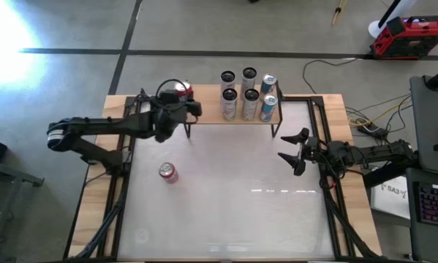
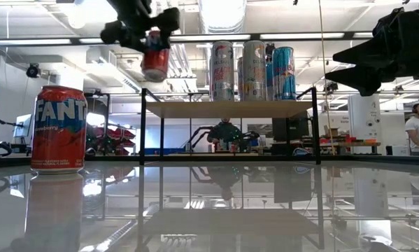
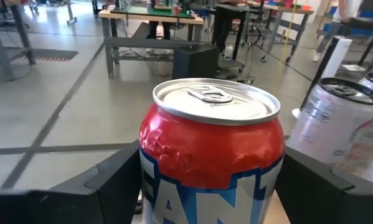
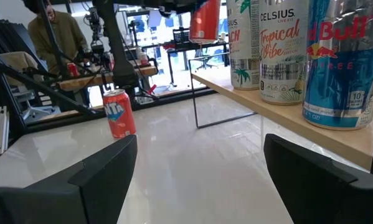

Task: Place canned beverage on shelf
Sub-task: Put the top orange soda can on the shelf

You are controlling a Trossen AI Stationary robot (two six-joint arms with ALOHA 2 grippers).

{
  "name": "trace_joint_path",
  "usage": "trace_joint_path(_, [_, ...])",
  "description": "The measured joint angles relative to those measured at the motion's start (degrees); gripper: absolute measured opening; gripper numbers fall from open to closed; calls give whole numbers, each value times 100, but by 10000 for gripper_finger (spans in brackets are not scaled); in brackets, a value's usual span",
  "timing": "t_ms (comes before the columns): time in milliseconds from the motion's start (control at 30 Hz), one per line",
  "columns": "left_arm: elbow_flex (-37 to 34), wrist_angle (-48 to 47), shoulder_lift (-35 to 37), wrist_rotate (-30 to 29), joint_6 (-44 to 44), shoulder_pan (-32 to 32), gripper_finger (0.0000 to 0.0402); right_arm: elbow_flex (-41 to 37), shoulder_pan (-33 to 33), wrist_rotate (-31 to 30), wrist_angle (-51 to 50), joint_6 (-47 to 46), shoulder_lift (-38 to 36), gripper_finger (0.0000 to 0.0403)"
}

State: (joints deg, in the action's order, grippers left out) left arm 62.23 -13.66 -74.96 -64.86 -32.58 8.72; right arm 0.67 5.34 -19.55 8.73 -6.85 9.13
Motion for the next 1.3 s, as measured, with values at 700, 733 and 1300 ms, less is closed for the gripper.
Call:
trace_joint_path(700, [-8,2453,-1550,700,927,945,290,0,0,0,2,0,1,334])
trace_joint_path(733, [-8,2559,-1559,712,990,949,290,0,-2,0,2,0,2,334])
trace_joint_path(1300, [-8,3317,-2051,893,959,1324,290,0,0,0,0,2,2,334])
